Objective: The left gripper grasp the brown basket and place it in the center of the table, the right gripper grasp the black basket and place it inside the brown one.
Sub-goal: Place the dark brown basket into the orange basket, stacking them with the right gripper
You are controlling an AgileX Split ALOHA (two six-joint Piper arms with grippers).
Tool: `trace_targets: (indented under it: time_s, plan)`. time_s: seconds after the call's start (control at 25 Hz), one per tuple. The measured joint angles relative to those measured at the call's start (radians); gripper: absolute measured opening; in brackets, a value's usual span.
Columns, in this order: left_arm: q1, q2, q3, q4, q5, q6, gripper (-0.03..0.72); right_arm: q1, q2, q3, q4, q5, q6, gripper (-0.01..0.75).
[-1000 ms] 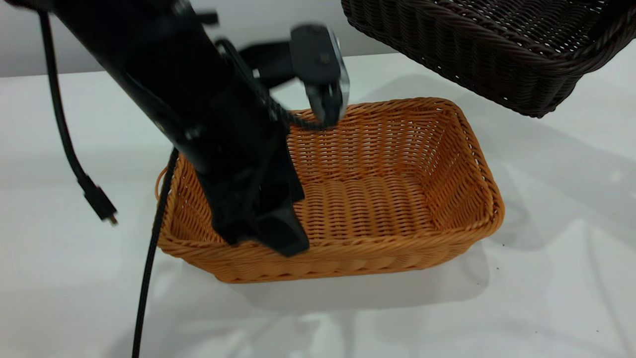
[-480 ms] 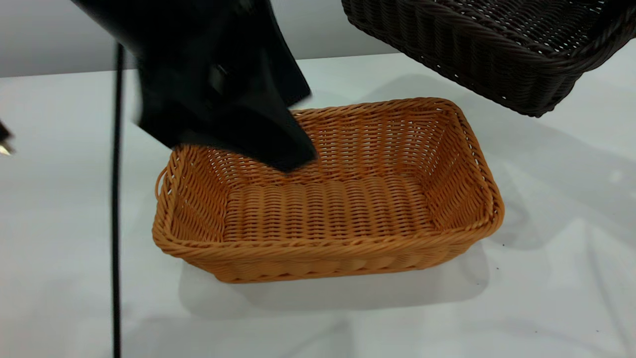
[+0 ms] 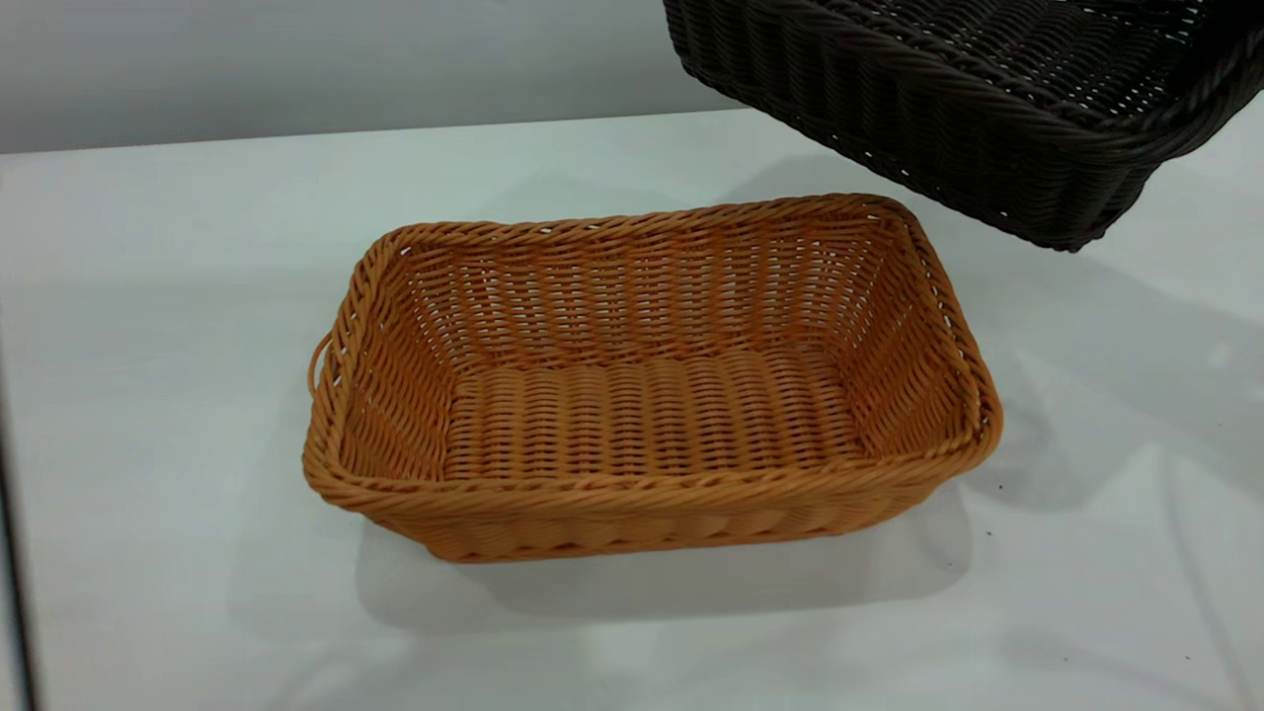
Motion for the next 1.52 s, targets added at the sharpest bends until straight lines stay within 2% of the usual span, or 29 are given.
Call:
trace_targets:
  time_s: [0.36,0.68,1.08,1.24,1.52]
  plan:
    - [0.001,-0.094,0.000,-0.001,-0.153,-0.026,0.472,0.001,0.000,0.000,0.010,0.062,-0.098,0.120]
    - [0.001,-0.093,0.000,-0.001,-0.159,-0.025,0.472,0.001,0.000,-0.010,0.085,0.149,-0.269,0.120]
    - [0.001,-0.093,0.000,-0.001,-0.166,-0.024,0.472,0.001,0.000,-0.152,0.137,0.377,-0.552,0.120]
    - [0.001,-0.093,0.000,-0.001,-0.179,-0.024,0.472,0.045,0.002,-0.151,0.113,0.418,-0.610,0.120]
    - [0.001,-0.093,0.000,-0.001,-0.193,-0.024,0.462,0.170,0.051,-0.159,0.120,0.378,-0.598,0.120]
